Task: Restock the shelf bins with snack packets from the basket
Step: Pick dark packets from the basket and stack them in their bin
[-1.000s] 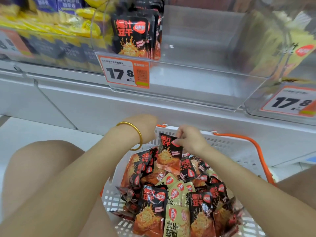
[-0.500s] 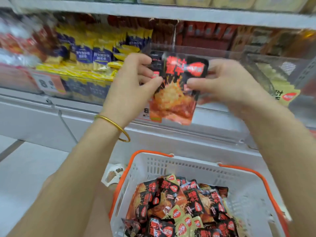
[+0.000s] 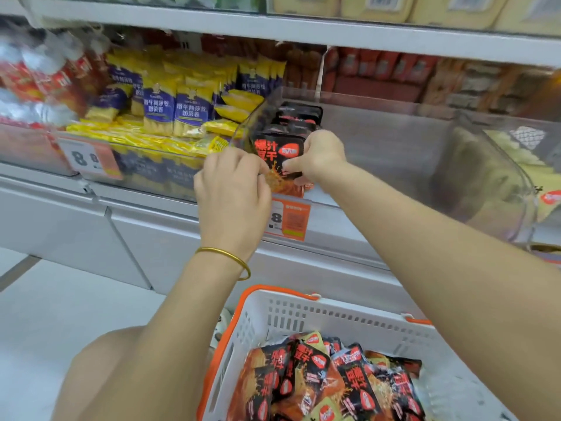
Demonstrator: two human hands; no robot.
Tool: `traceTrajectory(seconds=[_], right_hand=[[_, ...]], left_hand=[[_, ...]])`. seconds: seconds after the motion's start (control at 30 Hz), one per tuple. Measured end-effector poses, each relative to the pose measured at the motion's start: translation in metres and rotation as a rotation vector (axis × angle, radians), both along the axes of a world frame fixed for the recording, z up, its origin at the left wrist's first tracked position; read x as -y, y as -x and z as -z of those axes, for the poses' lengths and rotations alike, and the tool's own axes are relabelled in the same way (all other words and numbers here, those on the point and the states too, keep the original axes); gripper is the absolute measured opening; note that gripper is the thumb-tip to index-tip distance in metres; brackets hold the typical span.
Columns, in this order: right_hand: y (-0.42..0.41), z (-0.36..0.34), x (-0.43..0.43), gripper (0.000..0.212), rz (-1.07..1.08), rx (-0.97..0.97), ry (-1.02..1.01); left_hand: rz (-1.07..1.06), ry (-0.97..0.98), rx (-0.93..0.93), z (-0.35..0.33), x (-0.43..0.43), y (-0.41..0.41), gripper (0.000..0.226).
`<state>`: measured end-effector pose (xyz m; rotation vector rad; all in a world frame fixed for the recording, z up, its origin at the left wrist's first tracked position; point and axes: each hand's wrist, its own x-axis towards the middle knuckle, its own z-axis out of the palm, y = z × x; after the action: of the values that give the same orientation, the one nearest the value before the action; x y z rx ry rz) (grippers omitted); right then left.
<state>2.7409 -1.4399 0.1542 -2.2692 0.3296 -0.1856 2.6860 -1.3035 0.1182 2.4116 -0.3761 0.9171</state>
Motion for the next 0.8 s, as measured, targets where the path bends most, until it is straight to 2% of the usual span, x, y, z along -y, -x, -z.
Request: traceTrajectory(seconds=[0.1,0.27,0.43,0.5,0.57,0.6,0.67,0.7,0.73,0.8], right_hand=[[-0.004,0.007,-0.003,0.022,0.011,-0.036,-0.022],[-0.001,0.005,-0.002,0.031,0.029,-0.106,-0.026],[0.003,0.002,0.000,0.055,0.048,-0.110,-0.018],[0.011,-0.005,0.004,0.054,0.034,-0.068,-0.039],[0.036,-0.017,0.010,0.036,0.017,0.063,0.008],[0.058,-0.024,0.013,0.034,-0.002,0.151,0.015],[0.108,-0.030,0.017,0.036,-0.071,0.278,-0.075],[0.131,-0.024,0.020,0.034,-0.123,0.278,-0.148],[0.147,-0.010,0.024,0.030,-0.173,0.219,-0.205],[0.165,0.036,0.030,0.023,-0.230,-0.065,-0.223]], left_hand=[[0.001,-0.001,0.005,0.000,0.000,0.000,0.018],[0.017,-0.008,0.008,0.001,-0.002,0.000,0.019],[0.052,0.015,0.023,0.002,-0.004,0.004,0.018],[0.046,0.021,0.056,0.000,-0.006,0.009,0.018],[0.052,0.026,0.081,-0.006,-0.010,0.019,0.017],[0.080,0.047,0.072,-0.008,-0.012,0.025,0.016],[0.200,0.124,-0.039,-0.007,-0.014,0.041,0.016],[0.258,0.144,-0.147,-0.004,-0.014,0.052,0.016],[0.288,0.126,-0.282,0.002,-0.013,0.063,0.015],[0.301,-0.079,-0.549,0.018,-0.010,0.076,0.013]])
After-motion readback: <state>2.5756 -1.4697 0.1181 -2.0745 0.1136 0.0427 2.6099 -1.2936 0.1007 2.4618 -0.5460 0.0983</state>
